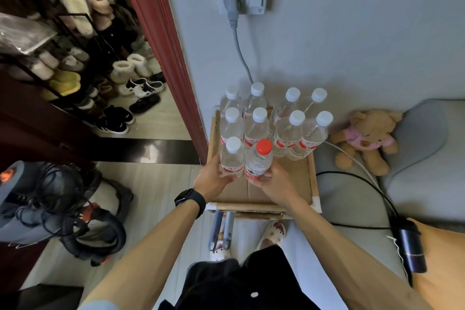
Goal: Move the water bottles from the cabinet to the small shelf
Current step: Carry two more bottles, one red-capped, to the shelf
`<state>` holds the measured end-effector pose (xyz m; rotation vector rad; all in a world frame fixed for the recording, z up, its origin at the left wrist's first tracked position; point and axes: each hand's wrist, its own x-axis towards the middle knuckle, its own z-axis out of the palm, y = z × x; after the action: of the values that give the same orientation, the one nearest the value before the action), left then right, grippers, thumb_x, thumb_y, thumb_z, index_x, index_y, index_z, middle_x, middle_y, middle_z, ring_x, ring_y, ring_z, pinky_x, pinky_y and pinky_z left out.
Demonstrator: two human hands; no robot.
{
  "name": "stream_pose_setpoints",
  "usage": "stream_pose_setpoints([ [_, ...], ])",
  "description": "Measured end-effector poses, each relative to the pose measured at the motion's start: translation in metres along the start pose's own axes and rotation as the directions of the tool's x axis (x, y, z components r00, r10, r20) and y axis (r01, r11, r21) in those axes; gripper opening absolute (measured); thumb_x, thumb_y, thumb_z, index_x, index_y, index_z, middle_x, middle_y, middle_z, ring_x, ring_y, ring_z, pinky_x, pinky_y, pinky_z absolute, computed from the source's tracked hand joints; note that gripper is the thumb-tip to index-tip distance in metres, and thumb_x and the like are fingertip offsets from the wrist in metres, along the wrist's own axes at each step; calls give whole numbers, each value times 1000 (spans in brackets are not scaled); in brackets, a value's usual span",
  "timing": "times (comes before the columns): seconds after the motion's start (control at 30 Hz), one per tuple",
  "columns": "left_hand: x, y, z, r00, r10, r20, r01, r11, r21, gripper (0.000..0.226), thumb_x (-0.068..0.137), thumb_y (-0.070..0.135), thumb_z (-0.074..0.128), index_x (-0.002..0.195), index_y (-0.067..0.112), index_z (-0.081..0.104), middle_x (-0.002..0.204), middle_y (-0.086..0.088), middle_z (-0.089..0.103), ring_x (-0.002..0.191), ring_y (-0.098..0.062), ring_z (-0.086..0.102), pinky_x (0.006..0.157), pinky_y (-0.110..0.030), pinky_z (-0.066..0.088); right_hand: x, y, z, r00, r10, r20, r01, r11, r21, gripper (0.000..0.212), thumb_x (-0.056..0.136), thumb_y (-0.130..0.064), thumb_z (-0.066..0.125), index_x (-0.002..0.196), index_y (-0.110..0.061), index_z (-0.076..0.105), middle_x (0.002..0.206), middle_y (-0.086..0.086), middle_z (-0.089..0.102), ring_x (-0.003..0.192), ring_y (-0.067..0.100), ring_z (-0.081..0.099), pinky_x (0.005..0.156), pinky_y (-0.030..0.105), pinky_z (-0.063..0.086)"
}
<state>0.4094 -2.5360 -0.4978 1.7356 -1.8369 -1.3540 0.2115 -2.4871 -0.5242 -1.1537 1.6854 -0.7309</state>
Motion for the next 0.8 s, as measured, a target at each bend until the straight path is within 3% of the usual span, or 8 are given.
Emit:
stream_pose_setpoints([
  [0.13, -1, -3, 1, 1000, 0, 1, 0, 1000, -25, 79, 83, 30, 77, 146, 31, 30, 126, 2, 64, 109, -22, 64, 89, -34, 50, 2, -1, 3, 1000, 4, -14, -4, 999, -51, 69, 69, -41, 86, 128, -37, 51, 117, -24, 64, 105, -4, 61, 90, 25, 51],
  [0.23, -2, -2, 1, 1000, 9, 3, -9, 1000, -24, 80, 81, 30, 78, 146, 31, 30, 128, 3, 62, 111, -21, 62, 89, -33, 49, 8, 7, 13, 995, -42, -93, 28, 989, -143, 84, 59, -59, 84, 130, -29, 51, 121, -14, 60, 114, 8, 55, 95, 35, 51],
  [0.33, -1, -2, 1, 1000, 5, 7, -5, 1000, 7, 78, 79, 29, 79, 144, 30, 35, 125, 3, 64, 110, -20, 61, 91, -34, 49, 7, 4, 13, 993, -74, -89, 63, 990, -129, 73, 64, -47, 84, 128, -31, 54, 120, -14, 61, 113, 9, 56, 96, 36, 51],
  [0.47, 3, -5, 2, 1000, -27, -5, 27, 999, 22, 55, 80, 31, 78, 129, 26, 54, 116, 3, 69, 108, -21, 63, 92, -39, 52, 3, -5, 6, 998, -52, -22, 51, 998, -20, 61, 71, -29, 84, 125, -34, 56, 115, -20, 67, 106, 0, 62, 91, 26, 49],
  [0.6, 5, -6, 4, 1000, -23, 2, 23, 1000, 19, 56, 80, 31, 78, 130, 27, 54, 116, 5, 69, 108, -19, 63, 95, -43, 52, 1, -5, 6, 999, -43, -5, 43, 999, 10, 65, 75, -27, 82, 132, -33, 49, 122, -20, 64, 112, 1, 59, 96, 26, 47],
  [0.8, 6, -2, 8, 999, -25, -41, 26, 999, 41, 59, 79, 36, 78, 131, 30, 52, 119, 5, 67, 107, -19, 63, 92, -43, 53, 1, -7, 10, 1000, -10, -1, 10, 1000, 10, 55, 78, -27, 78, 123, -40, 50, 119, -16, 66, 111, 5, 61, 100, 35, 49],
])
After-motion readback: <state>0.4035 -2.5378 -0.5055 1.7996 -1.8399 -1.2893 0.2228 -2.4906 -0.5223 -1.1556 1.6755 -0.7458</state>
